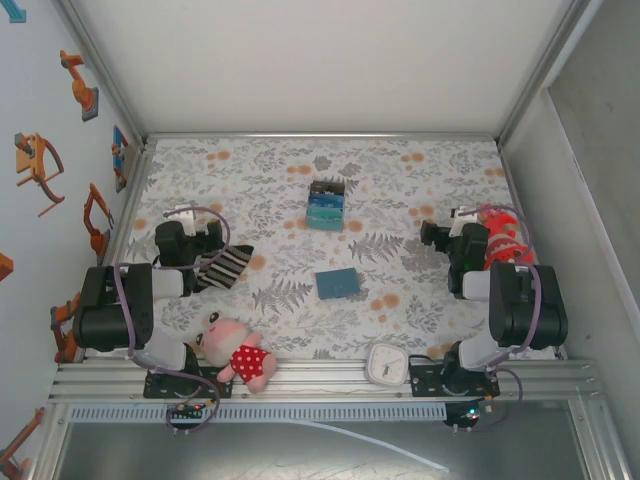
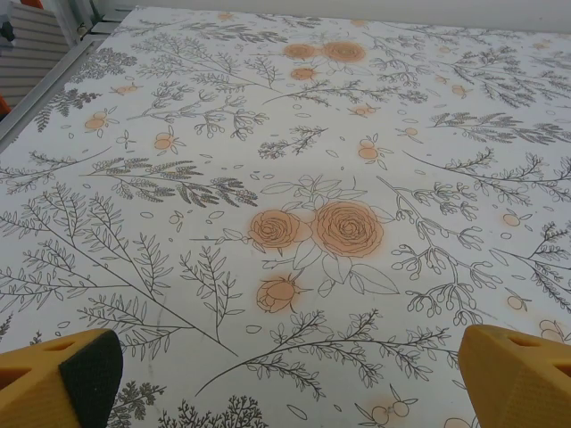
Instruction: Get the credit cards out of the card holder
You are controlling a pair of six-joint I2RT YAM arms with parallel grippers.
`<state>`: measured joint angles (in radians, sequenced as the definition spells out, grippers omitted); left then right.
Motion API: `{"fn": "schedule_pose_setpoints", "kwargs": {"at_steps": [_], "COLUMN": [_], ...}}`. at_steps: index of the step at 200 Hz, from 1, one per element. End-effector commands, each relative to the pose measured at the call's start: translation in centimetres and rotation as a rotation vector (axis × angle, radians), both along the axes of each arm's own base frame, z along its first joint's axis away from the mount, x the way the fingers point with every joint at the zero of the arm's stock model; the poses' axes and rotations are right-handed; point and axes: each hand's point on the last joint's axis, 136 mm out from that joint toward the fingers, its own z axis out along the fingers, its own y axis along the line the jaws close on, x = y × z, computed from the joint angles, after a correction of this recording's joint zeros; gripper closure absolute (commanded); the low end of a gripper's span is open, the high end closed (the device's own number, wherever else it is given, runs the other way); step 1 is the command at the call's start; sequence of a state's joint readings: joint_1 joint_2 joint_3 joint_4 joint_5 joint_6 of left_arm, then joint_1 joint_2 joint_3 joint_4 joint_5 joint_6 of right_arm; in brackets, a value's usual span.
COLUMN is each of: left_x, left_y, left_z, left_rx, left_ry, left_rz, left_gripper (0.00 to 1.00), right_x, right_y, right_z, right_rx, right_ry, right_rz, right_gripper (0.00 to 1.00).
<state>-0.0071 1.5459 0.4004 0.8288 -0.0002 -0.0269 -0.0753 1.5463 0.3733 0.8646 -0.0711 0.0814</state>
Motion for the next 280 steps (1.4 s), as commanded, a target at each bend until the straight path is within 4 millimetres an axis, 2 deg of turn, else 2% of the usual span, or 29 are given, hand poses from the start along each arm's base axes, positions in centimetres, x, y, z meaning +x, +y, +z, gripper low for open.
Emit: {"fn": "schedule_pose_setpoints", "kwargs": {"at_steps": [1,251,280], "left_x": [0.38,0.35,0.41], "left_y": [-0.15,-0.08,-0.03], "left_z": [0.61,0.54,0.81], "left_rx": [-0.004,-0.006,-0.008], "left_ry": [-0.013,-0.011,-0.007], "left_rz": [-0.002,-0.002,0.0], "left_gripper": [0.03,0.03,0.03], "right_x": [0.43,0.45,0.4], "right_y": [-0.2,-0.22,-0.74], "right_z": [0.65,0.72,0.99], "right_rx": [-0.004,-0.005,-0.006], "right_ry": [-0.018,-0.02,-0.017], "right_rz": [-0.001,-0.001,-0.033], "right_gripper": [0.01,0.01,0.01]}}
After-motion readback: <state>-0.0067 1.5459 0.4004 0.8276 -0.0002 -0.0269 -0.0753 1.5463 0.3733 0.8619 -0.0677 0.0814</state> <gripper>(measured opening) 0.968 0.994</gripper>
